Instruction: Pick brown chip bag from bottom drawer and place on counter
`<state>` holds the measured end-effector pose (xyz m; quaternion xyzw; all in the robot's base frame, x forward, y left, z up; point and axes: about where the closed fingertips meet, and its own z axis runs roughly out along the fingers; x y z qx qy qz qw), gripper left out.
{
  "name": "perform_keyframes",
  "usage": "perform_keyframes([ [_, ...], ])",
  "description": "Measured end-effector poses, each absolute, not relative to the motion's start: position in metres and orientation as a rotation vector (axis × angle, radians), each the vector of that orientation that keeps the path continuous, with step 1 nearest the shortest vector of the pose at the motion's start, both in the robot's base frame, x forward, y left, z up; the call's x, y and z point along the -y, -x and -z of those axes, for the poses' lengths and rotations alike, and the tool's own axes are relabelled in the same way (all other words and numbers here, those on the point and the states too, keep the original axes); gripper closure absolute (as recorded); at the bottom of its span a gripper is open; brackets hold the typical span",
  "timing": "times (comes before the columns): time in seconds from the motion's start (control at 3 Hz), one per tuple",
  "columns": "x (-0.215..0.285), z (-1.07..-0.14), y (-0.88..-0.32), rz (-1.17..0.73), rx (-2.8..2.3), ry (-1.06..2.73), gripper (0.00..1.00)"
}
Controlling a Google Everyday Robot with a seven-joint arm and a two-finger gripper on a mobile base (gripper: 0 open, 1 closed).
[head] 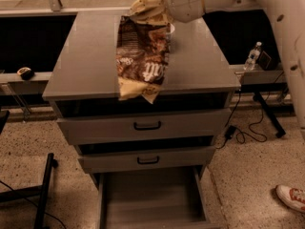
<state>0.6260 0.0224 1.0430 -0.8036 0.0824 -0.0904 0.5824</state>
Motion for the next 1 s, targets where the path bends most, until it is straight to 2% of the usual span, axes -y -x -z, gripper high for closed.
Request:
perform_keyframes([
  [0.33,-0.049,-1.057,-0.647,0.249,-0.146,1.862,1.00],
  [1.0,-0.020,-1.039,-0.720,0.389,-0.287,1.789,1.00],
])
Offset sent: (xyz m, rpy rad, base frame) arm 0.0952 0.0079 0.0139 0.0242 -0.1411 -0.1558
